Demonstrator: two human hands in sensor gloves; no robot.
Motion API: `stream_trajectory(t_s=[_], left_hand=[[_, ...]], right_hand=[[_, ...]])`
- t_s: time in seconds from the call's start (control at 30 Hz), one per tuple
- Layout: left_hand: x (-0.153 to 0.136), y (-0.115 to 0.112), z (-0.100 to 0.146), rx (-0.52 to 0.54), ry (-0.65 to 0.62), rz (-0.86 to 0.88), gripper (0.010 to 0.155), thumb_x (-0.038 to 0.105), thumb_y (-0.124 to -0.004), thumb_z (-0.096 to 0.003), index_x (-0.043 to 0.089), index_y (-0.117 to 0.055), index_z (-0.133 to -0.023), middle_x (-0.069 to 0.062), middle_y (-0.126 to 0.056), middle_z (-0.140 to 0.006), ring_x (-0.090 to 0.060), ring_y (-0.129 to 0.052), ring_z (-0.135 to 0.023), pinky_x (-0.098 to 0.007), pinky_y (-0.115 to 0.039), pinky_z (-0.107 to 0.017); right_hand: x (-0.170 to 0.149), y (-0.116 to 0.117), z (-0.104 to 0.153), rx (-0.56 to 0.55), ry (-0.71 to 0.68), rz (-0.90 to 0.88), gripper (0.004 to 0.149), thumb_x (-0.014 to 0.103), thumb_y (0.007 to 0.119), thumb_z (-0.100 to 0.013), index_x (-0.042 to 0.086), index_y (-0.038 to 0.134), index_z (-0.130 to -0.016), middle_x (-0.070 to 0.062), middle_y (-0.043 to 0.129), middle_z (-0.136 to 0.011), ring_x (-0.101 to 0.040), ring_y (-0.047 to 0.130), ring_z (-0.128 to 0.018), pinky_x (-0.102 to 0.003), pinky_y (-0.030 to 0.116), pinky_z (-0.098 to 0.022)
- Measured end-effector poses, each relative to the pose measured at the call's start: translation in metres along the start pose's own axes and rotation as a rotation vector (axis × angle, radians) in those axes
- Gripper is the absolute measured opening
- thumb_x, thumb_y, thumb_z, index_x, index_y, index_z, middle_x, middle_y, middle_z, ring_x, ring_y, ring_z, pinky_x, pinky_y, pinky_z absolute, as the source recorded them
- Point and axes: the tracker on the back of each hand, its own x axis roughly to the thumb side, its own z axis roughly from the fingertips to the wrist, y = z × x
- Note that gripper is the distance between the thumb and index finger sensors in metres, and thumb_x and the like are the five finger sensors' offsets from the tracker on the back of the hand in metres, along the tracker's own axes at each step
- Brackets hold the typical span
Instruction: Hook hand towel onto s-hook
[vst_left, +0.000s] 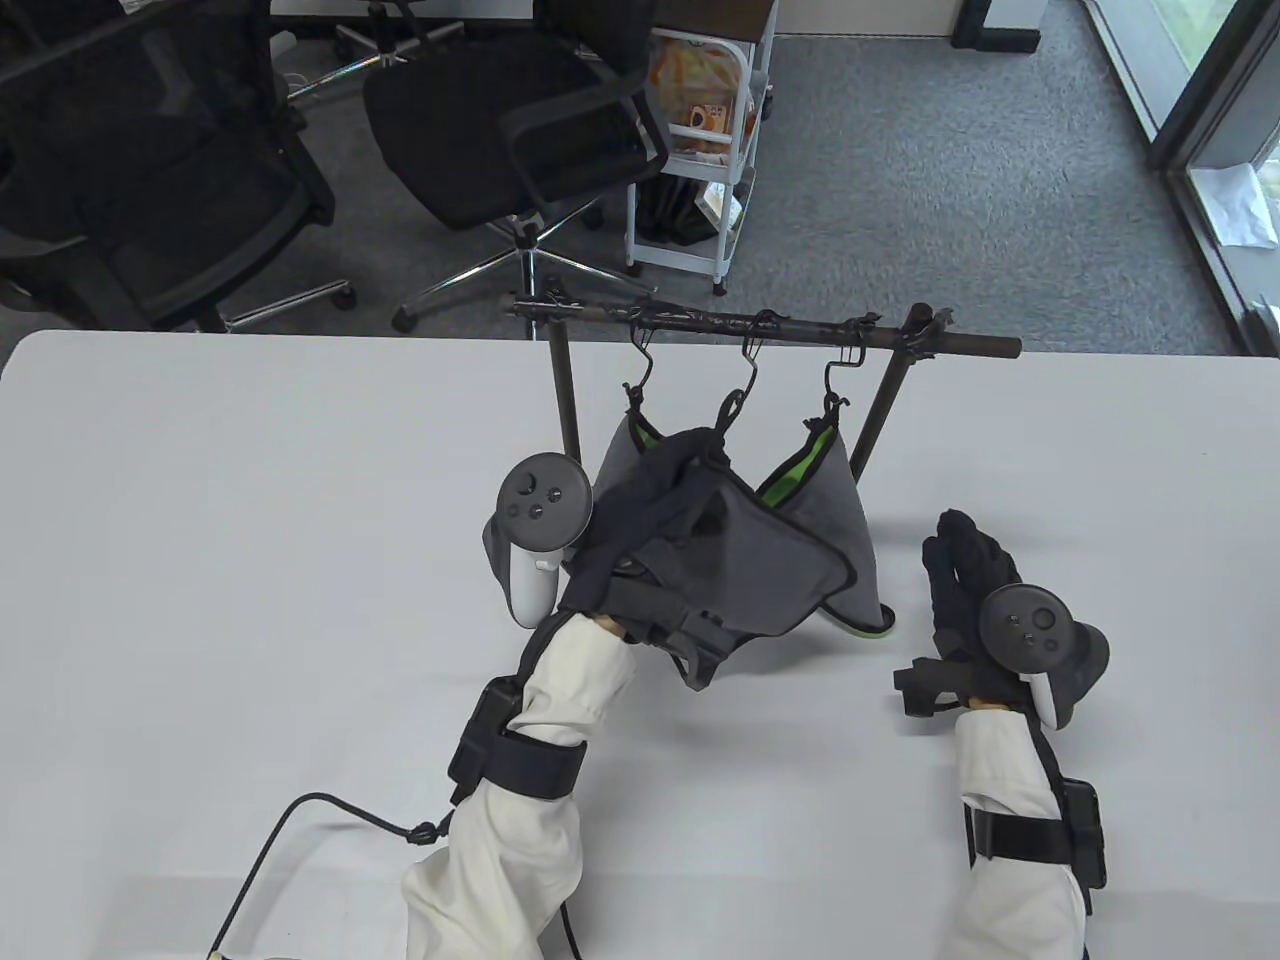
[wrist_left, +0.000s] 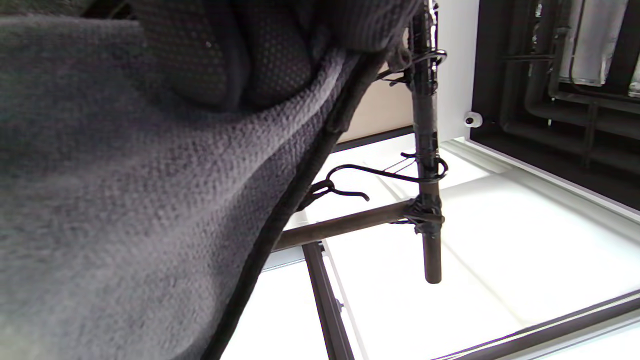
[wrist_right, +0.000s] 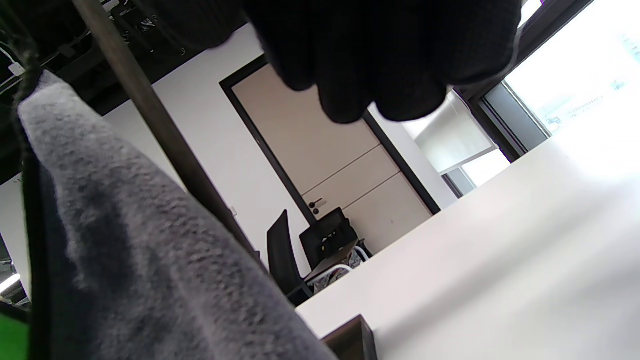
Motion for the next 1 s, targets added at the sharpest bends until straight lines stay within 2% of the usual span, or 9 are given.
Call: stream_trajectory(t_s=[0.4, 1.0], left_hand=[[-0.009, -0.006, -0.013, -0.027, 0.056, -0.003, 0.042, 0.030, -0.069, -0.0589, 0.025, -0.069, -0.101, -0.003, -0.081, -0.098, -0.016, -0.091, -0.075, -0.031, -0.090, -0.054], [-0.021, -0.012, -0.019, 0.000, 0.120, 0.061, 0.041, 0.035, -0.067, -0.0596, 0.025, -0.069, -0.100, -0.003, -0.083, -0.095, -0.014, -0.092, -0.072, -0.028, -0.091, -0.050]], right_hand=[[-0.001, -0.001, 0.000, 0.000, 0.004, -0.001, 0.053, 0.038, 0.061, -0.060, 0.007, 0.067, -0.102, -0.024, 0.078, -0.092, -0.043, 0.077, -0.083, -0.060, 0.065, -0.064], [-0.002, -0.002, 0.001, 0.008, 0.005, 0.004, 0.053, 0.039, 0.060, -0.060, 0.007, 0.066, -0.102, -0.024, 0.078, -0.092, -0.043, 0.077, -0.083, -0.060, 0.065, -0.064]])
